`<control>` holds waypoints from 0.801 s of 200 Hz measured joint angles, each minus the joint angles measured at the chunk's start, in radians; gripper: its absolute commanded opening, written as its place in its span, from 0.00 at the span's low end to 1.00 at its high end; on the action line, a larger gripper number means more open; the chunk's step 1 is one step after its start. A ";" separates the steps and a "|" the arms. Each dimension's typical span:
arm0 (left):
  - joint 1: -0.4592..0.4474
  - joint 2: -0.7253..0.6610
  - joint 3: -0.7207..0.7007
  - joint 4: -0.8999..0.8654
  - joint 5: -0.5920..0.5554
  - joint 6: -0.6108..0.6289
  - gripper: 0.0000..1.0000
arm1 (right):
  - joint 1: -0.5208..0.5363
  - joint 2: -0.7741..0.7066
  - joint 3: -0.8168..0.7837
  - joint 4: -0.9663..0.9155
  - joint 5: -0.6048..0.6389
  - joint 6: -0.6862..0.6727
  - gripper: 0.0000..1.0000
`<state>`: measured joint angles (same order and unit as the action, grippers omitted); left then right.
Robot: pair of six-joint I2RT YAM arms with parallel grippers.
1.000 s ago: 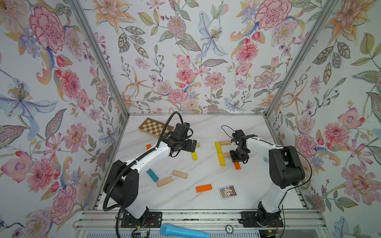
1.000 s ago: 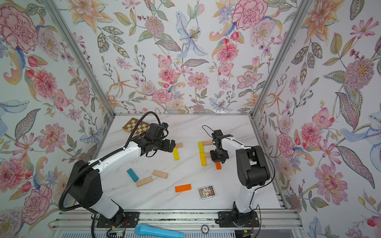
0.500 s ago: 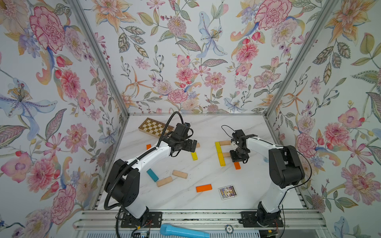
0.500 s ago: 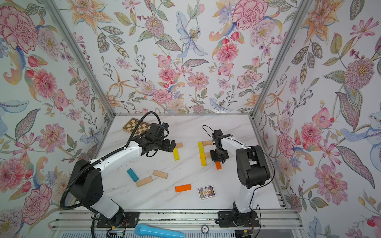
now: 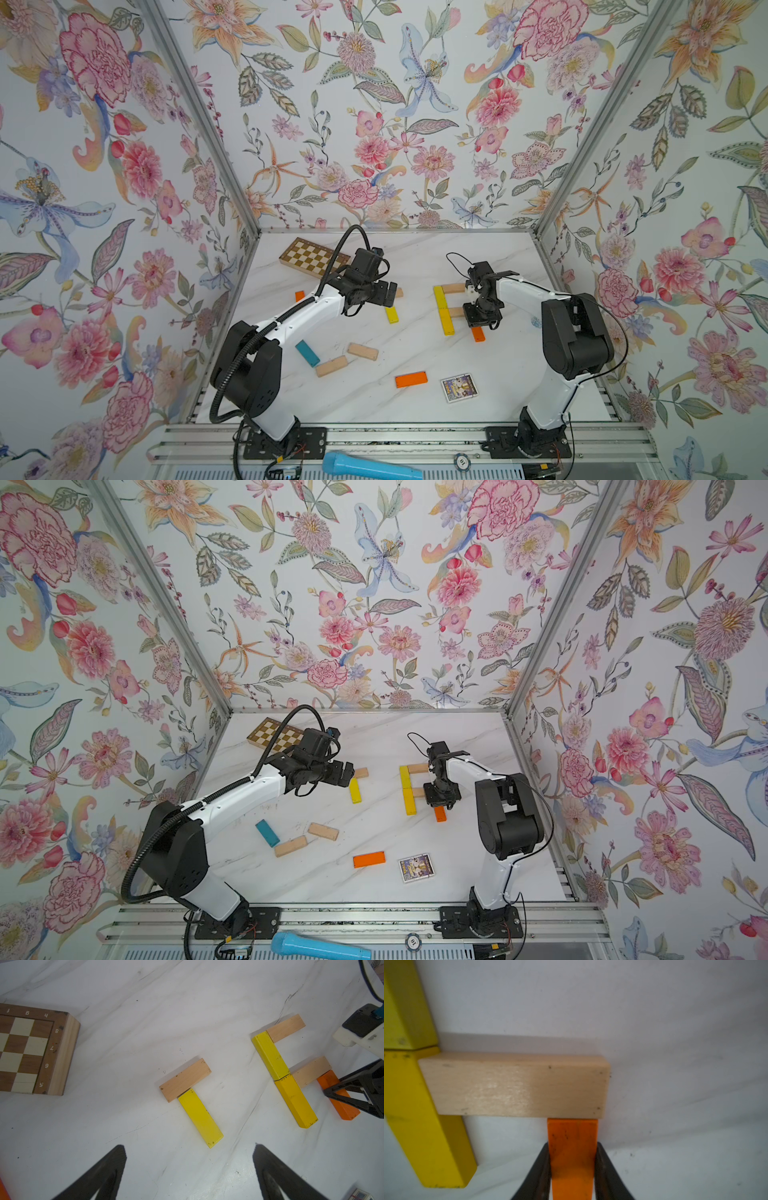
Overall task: Assemble the number 6 with building blocks
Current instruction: Assemble the building block at the center of the board.
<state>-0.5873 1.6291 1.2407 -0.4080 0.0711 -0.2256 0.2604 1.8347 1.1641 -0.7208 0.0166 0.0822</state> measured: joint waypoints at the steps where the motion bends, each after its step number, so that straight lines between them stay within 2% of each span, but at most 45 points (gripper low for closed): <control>1: 0.000 0.000 0.000 0.000 0.000 0.000 0.99 | 0.000 0.000 0.000 0.000 0.000 0.000 0.32; 160: 0.000 0.000 0.000 0.000 0.000 0.000 0.99 | 0.000 0.002 0.000 0.000 0.000 0.001 0.31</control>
<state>-0.5873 1.6291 1.2404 -0.4076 0.0715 -0.2253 0.2604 1.8366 1.1641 -0.7208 0.0162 0.0830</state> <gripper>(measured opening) 0.989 0.310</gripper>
